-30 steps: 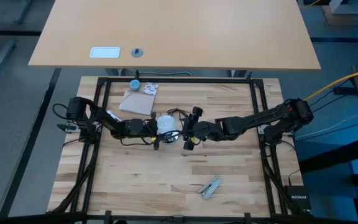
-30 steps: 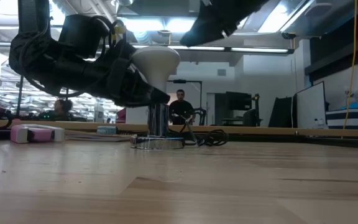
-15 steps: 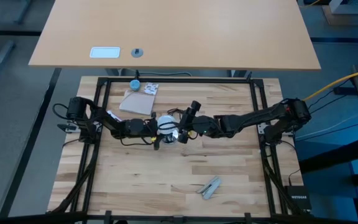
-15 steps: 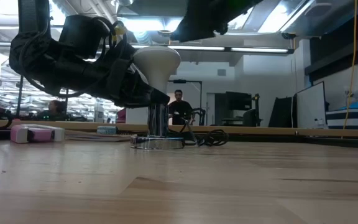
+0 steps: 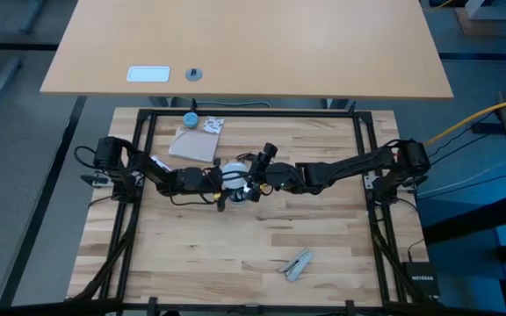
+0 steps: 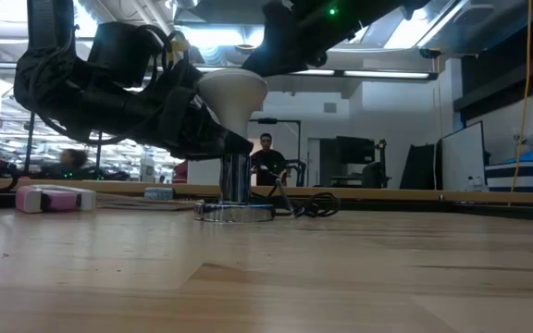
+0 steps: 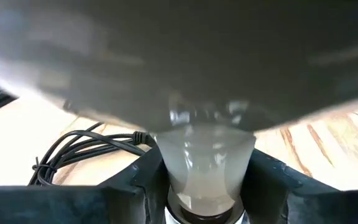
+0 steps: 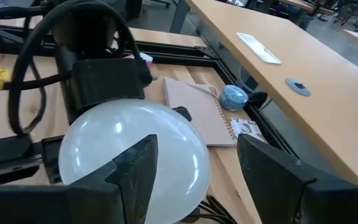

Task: Screw lightbulb
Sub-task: Insert the light bulb into the lamp

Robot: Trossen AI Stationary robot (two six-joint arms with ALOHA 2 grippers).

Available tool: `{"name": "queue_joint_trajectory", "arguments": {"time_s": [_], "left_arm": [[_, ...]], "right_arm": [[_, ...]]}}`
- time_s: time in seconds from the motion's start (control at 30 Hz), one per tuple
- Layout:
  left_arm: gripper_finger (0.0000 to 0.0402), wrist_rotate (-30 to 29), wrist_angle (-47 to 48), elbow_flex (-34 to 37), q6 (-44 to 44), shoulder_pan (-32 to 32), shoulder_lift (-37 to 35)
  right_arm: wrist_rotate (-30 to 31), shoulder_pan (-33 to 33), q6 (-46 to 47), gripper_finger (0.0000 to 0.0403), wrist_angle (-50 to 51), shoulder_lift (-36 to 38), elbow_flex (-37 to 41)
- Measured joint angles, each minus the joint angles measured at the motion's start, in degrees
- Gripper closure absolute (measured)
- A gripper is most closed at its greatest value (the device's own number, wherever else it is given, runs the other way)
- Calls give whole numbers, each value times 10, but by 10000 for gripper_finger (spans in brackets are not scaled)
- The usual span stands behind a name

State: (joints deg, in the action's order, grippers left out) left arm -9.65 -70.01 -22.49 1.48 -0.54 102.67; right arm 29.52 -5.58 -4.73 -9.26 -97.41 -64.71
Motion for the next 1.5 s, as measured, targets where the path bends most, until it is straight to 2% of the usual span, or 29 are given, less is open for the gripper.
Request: {"name": "queue_joint_trajectory", "arguments": {"time_s": [0.17, 0.53, 1.0, 1.5], "left_arm": [[241, 0, -18, 0, 0, 0, 0], [191, -1, -29, 0, 0, 10, 0], [254, -2, -26, 1, 15, 10, -6], [228, 1, -15, 1, 15, 10, -22]], "right_arm": [[-6, 0, 6, 178, 8, 0, -1], [-6, 0, 6, 178, 16, 1, -1], [-6, -1, 16, 178, 30, 2, -1], [2, -1, 19, 178, 34, 1, 0]]}}
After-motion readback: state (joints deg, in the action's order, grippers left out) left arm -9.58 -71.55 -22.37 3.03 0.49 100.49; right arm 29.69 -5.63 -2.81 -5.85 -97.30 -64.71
